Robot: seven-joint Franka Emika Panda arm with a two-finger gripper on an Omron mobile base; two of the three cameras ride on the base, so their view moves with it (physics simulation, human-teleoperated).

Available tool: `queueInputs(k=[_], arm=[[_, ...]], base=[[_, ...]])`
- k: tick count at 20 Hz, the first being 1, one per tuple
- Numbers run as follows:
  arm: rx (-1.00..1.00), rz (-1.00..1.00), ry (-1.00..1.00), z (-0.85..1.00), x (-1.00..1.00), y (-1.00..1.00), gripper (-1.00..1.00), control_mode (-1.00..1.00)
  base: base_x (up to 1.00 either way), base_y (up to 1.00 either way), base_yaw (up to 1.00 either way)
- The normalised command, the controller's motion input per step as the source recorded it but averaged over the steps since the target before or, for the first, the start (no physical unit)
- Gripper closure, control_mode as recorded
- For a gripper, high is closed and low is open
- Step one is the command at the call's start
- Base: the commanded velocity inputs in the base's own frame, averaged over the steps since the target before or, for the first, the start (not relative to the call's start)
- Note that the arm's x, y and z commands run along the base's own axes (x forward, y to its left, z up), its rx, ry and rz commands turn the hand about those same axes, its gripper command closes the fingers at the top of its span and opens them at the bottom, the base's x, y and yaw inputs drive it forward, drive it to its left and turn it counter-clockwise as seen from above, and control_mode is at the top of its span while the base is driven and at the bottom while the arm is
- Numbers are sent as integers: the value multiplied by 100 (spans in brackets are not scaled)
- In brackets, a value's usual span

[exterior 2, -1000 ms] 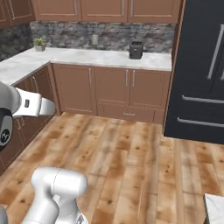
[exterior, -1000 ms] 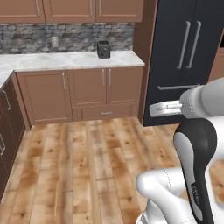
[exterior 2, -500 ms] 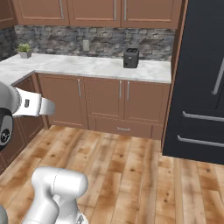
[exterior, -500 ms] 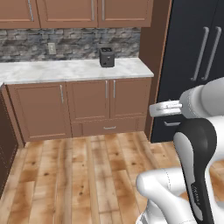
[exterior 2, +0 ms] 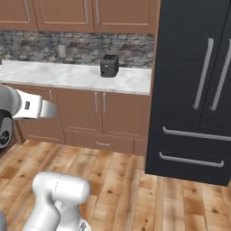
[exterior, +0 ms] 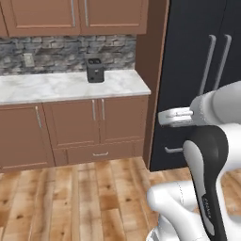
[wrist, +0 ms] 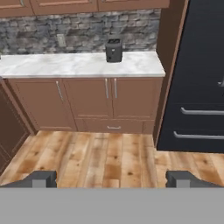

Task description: Place one of the steaks on the plate and the other in the bowl. Then place the bowl in the fridge.

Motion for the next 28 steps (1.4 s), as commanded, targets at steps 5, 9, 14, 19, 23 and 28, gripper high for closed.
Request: queueInputs(k=[5,9,14,19,23,28], arm=[[0,0,0,0,0,0,-100,100],[0,0,0,0,0,0,-100,100],[0,0,0,0,0,0,-100,100],[0,0,0,0,0,0,-100,100],[0,0,0,0,0,0,-100,100],[0,0,0,0,0,0,-100,100]], base=[[-49,-100,-1],[-41,-100,4],[2,-100,11],[100,-54,-4],[100,-99,0],[14,-100,0]])
